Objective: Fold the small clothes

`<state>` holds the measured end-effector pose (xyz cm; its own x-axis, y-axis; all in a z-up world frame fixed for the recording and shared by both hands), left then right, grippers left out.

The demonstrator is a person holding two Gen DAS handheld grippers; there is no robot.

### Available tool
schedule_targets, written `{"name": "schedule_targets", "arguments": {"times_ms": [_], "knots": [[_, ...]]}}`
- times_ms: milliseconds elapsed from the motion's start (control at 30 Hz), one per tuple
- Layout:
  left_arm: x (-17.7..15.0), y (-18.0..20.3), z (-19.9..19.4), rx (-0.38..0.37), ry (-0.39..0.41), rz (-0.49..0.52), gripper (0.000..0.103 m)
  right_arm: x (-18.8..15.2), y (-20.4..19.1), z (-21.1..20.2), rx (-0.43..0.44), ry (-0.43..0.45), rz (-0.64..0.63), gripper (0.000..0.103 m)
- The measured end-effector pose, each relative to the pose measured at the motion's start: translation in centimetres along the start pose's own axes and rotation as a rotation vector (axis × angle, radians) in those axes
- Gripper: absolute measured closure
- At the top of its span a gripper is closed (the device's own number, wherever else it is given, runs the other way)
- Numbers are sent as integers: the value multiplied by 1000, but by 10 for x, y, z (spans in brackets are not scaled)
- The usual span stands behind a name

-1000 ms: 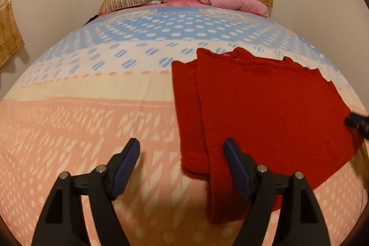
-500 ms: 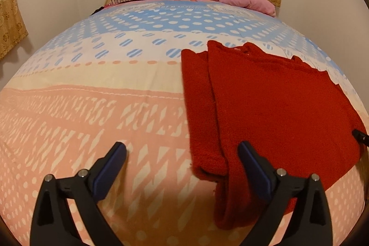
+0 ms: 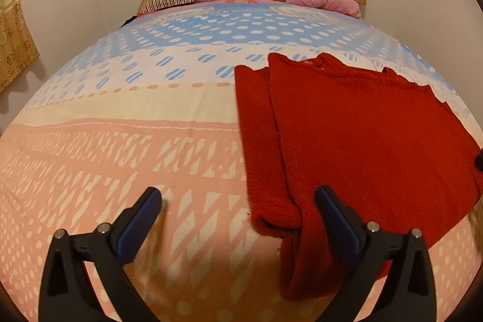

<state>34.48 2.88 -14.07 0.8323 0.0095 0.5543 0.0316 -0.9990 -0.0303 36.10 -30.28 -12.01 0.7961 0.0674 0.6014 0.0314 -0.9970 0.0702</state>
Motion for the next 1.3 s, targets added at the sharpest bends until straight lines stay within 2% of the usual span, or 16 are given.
{"name": "schedule_targets", "arguments": {"times_ms": [67, 267, 367, 500, 667, 967, 1133, 1233, 1300], "knots": [[-1, -1, -3, -6, 13, -4, 0, -4, 5, 17, 12, -77, 27, 56], [-5, -6, -9, -71, 39, -16, 0, -10, 8, 14, 24, -78, -5, 56], [-4, -5, -5, -65, 16, -20, 0, -14, 12, 15, 42, -70, 12, 56], [-4, -1, 0, -53, -11, -6, 0, -11, 8, 15, 23, -82, -5, 57], [-6, -4, 6, -72, -61, -27, 0, -14, 9, 16, 27, -78, -1, 57], [-15, -17, 1, -145, -60, -81, 0, -19, 5, 15, -1, -96, 7, 56], [-19, -13, -1, -129, -68, -62, 0, -21, 4, 15, 0, -101, 11, 56], [-20, -22, -3, -184, -55, -94, 0, -16, 2, 10, -10, -91, 1, 56], [-23, -37, -5, -243, -41, -164, 0, -17, 0, 1, -23, -61, 31, 56]]}}
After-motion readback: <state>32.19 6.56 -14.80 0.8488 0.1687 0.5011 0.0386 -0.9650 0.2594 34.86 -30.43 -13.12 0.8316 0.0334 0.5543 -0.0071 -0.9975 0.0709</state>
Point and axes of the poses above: each gripper's, at about its wrist camera, not at the fingertips, and z roughly the way its jaws point, y to its right, x to its top, the point moved 1 cm from there along z, roughly the way its jaws point, and after that the axes turned 10 degrees about -y, right-handed, at the moved point
